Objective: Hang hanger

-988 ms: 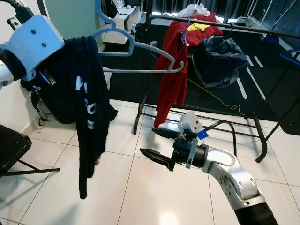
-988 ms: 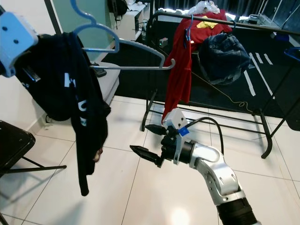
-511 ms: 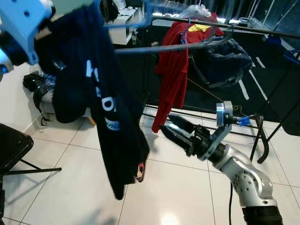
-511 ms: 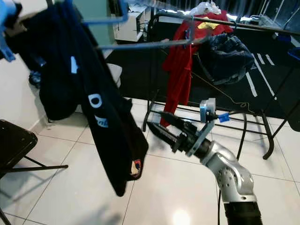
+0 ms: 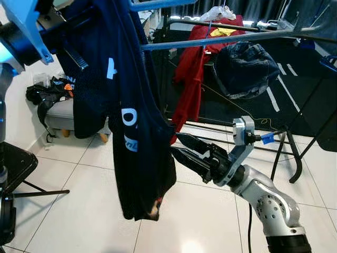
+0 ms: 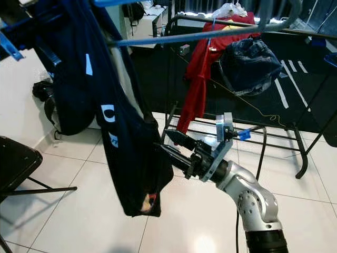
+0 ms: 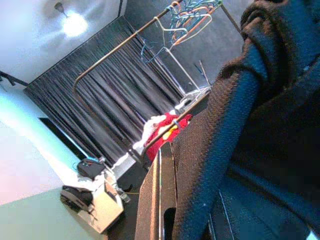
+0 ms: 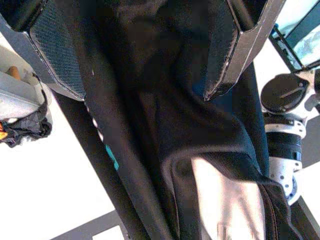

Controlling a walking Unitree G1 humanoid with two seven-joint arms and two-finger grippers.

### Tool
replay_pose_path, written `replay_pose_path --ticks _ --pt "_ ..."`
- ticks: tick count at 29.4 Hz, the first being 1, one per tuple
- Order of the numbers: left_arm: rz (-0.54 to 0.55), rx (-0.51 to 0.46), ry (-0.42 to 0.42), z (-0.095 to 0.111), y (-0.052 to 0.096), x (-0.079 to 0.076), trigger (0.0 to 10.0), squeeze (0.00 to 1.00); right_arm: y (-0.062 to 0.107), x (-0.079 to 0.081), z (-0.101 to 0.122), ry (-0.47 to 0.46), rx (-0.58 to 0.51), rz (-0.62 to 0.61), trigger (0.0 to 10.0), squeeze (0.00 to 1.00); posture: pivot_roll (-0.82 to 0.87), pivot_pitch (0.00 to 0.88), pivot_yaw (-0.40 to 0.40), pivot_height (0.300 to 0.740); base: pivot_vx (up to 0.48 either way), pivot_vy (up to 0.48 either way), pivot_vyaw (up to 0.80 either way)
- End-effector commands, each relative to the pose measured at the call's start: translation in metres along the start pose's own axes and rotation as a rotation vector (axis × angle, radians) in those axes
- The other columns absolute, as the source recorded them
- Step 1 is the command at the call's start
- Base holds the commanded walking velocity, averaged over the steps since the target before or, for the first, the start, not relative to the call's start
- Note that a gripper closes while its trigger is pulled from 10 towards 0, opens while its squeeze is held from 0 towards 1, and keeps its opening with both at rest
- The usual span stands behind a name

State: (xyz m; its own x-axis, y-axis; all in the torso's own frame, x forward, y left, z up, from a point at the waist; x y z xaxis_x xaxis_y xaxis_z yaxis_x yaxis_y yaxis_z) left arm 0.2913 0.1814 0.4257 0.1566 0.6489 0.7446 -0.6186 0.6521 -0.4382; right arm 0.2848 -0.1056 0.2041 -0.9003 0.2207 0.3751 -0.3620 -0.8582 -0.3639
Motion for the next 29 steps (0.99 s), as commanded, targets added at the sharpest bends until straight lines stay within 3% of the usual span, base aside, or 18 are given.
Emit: replay_pose_path --ticks 1,16,22,29 --pt "0.011 -0.03 -0.007 0.009 -0.004 0.001 10.0 0.0 -0.008 0.008 0.001 -0.004 0.004 0.041 10.0 0.0 -0.04 0.065 0.001 0.74 0.0 0.0 0.0" --pt "0.022 0.006 -0.022 0.003 -0.006 -0.002 10.0 0.0 -0.011 0.03 0.007 -0.032 0.009 0.175 10.0 0.0 -0.04 0.071 0.003 0.74 0.0 0.0 0.0" --pt "0.024 0.009 -0.021 0.003 -0.006 -0.002 10.0 0.0 -0.009 0.032 0.006 -0.032 0.015 0.183 10.0 0.0 -0.04 0.071 0.003 0.74 0.0 0.0 0.0" --pt "0.027 -0.015 -0.021 0.011 -0.011 -0.004 10.0 0.0 -0.014 0.024 0.0 0.011 0.055 0.119 10.0 0.0 -0.03 0.07 -0.001 0.74 0.0 0.0 0.0"
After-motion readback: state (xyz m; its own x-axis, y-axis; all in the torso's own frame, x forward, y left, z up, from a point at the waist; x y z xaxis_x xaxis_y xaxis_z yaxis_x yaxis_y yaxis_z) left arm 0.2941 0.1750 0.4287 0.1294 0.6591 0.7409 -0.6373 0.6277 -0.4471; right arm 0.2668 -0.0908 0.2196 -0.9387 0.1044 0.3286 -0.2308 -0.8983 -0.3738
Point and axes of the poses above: a point about 5 cm out from each wrist's last joint towards the gripper, its own y axis pointing back from the gripper into the wrist, its own z axis along the axis of the wrist's last joint, x = y × z, the point moved 2 cm from there along -y, pointing out of the wrist towards the gripper, and after that the axes turned 5 degrees about -y, right-handed, at the moved point
